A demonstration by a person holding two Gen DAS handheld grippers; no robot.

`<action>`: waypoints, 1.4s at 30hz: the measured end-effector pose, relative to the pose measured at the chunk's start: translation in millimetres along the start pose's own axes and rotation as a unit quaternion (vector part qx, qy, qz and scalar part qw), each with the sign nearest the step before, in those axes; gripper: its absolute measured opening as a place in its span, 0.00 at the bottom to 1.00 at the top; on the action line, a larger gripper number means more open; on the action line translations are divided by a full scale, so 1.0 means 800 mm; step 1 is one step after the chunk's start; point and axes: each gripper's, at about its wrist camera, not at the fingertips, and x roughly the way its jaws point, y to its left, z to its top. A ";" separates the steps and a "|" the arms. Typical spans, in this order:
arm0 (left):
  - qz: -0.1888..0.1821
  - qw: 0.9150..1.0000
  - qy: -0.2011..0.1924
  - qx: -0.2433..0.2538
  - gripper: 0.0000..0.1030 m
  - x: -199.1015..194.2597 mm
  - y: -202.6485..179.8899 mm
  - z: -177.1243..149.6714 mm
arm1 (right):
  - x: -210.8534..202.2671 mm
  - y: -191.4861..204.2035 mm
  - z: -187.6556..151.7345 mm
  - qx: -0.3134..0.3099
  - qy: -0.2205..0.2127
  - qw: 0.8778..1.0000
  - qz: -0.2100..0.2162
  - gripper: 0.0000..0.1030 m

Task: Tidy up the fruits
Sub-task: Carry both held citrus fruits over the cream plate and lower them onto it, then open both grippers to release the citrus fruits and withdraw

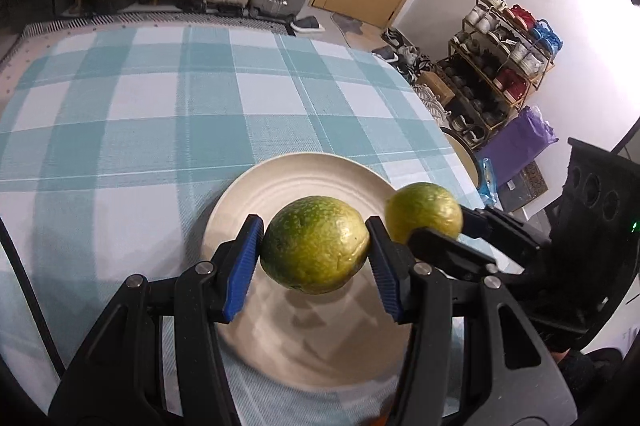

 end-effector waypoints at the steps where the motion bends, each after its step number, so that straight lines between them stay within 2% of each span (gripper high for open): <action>1: -0.009 1.000 0.003 -0.006 0.48 0.008 0.003 0.005 | 0.006 -0.004 0.002 0.002 0.001 1.000 -0.002 0.46; 11: -0.016 0.999 0.028 -0.033 0.48 0.062 0.022 0.035 | 0.052 -0.030 0.011 0.008 0.022 1.000 -0.011 0.46; 18: -0.022 0.998 0.038 -0.046 0.49 0.077 0.031 0.041 | 0.072 -0.035 0.008 0.007 0.033 0.999 -0.018 0.47; 20: -0.016 0.999 0.035 -0.039 0.54 0.074 0.027 0.042 | 0.074 -0.039 0.007 0.018 0.036 0.999 -0.016 0.47; 22: -0.010 0.999 0.019 -0.028 0.71 0.064 0.020 0.043 | 0.072 -0.037 0.008 0.016 0.031 0.999 -0.022 0.47; 23: -0.012 0.999 0.015 -0.028 0.73 0.059 0.018 0.043 | 0.069 -0.036 0.008 0.014 0.024 0.999 -0.026 0.48; 24: -0.017 0.999 0.008 -0.031 0.74 0.052 0.018 0.043 | 0.064 -0.035 0.008 0.014 0.015 0.999 -0.027 0.50; 26: -0.015 0.999 0.003 -0.034 0.75 0.042 0.017 0.042 | 0.054 -0.035 0.011 0.019 0.001 0.999 -0.032 0.62; 30: -0.003 0.999 -0.018 -0.035 0.76 0.012 0.016 0.034 | 0.026 -0.029 0.012 0.017 -0.028 0.999 -0.044 0.69; 32: 0.003 0.999 -0.027 -0.032 0.76 -0.004 0.015 0.028 | 0.011 -0.024 0.011 0.012 -0.037 0.998 -0.050 0.80; 36: 0.029 0.998 -0.045 -0.021 0.79 -0.039 0.008 0.010 | -0.025 -0.011 0.002 0.001 -0.076 0.995 -0.059 0.91; 38: 0.045 0.997 -0.054 -0.013 0.80 -0.058 0.002 -0.002 | -0.038 -0.004 -0.002 -0.006 -0.088 0.994 -0.064 0.99; 40: 0.064 0.996 -0.063 -0.006 0.81 -0.073 -0.004 -0.013 | -0.051 0.003 -0.008 -0.011 -0.099 0.993 -0.064 1.00; 42: 0.084 0.993 -0.078 0.004 0.81 -0.092 -0.012 -0.028 | -0.056 0.007 -0.011 -0.007 -0.087 0.995 -0.053 1.00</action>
